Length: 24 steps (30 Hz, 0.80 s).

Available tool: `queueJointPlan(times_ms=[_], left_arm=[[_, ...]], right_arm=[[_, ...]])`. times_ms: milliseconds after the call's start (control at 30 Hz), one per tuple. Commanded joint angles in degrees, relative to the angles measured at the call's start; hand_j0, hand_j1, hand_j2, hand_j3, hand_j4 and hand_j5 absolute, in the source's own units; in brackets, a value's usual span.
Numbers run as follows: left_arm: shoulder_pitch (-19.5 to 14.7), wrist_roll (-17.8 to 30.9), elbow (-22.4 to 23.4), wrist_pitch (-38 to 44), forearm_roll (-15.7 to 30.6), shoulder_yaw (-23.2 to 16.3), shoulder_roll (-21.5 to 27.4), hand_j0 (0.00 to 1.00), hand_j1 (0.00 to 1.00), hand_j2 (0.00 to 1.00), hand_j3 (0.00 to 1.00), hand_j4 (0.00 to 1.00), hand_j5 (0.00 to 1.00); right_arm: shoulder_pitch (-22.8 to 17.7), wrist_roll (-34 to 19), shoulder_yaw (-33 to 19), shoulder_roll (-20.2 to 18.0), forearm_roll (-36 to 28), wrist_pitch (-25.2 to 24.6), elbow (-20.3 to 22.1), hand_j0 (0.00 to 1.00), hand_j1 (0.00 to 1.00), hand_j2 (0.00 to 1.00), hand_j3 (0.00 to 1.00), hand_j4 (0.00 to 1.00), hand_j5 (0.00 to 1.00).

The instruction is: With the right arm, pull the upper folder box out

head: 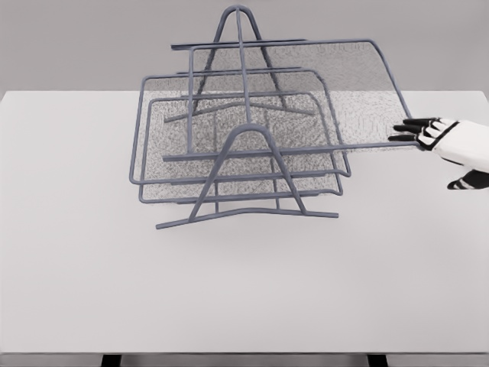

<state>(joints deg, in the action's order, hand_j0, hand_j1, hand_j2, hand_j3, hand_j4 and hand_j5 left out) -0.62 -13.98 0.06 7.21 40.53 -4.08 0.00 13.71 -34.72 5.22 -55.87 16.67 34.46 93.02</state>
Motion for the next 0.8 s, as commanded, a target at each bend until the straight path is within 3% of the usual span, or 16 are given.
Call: queueJointPlan(times_ms=[0, 100, 300, 333, 433, 567, 667, 767], left_arm=[[0.00, 0.00, 0.03, -0.01, -0.01, -0.05, 0.00, 1.00, 1.00, 1.00, 1.00, 1.00, 1.00], [0.00, 0.00, 0.03, -0.01, -0.01, -0.05, 0.00, 1.00, 1.00, 1.00, 1.00, 1.00, 1.00], [0.00, 0.00, 0.03, -0.01, -0.01, 0.03, 0.00, 1.00, 1.00, 1.00, 1.00, 1.00, 1.00], [0.00, 0.00, 0.03, -0.01, -0.01, -0.05, 0.00, 1.00, 1.00, 1.00, 1.00, 1.00, 1.00], [0.00, 0.00, 0.03, -0.01, -0.01, 0.03, 0.00, 1.00, 1.00, 1.00, 1.00, 1.00, 1.00], [0.00, 0.00, 0.03, -0.01, -0.01, -0.05, 0.00, 1.00, 1.00, 1.00, 1.00, 1.00, 1.00], [0.00, 0.00, 0.03, -0.01, -0.01, -0.05, 0.00, 1.00, 1.00, 1.00, 1.00, 1.00, 1.00], [0.00, 0.00, 0.03, -0.01, -0.01, -0.05, 0.00, 1.00, 1.00, 1.00, 1.00, 1.00, 1.00]], right_arm=[[0.00, -0.28, -2.14, -0.29, 1.09, 0.54, -1.52, 1.00, 1.00, 1.00, 1.00, 1.00, 1.00], [0.00, -0.28, -2.23, -0.91, 1.09, 0.54, -2.67, 1.00, 1.00, 1.00, 1.00, 1.00, 1.00], [-0.18, -0.28, -2.32, -1.61, 1.00, 0.54, -9.52, 1.00, 1.00, 1.00, 1.00, 1.00, 1.00], [-0.70, -0.28, -3.72, -1.61, 0.56, 0.54, -11.10, 1.00, 1.00, 1.00, 1.00, 1.00, 1.00], [-7.21, -0.28, -11.11, -2.75, -0.67, 0.54, -12.25, 1.00, 1.00, 1.00, 1.00, 1.00, 1.00], [-7.47, -0.28, -11.99, -2.84, -1.46, 0.54, -14.00, 1.00, 1.00, 1.00, 1.00, 1.00, 1.00], [-5.10, -0.28, -12.25, -4.42, -16.14, 0.54, -8.47, 1.00, 1.00, 1.00, 1.00, 1.00, 1.00], [-1.67, -0.28, -12.07, -13.74, -25.72, 0.26, 1.11, 1.00, 1.00, 1.00, 1.00, 1.00, 1.00]])
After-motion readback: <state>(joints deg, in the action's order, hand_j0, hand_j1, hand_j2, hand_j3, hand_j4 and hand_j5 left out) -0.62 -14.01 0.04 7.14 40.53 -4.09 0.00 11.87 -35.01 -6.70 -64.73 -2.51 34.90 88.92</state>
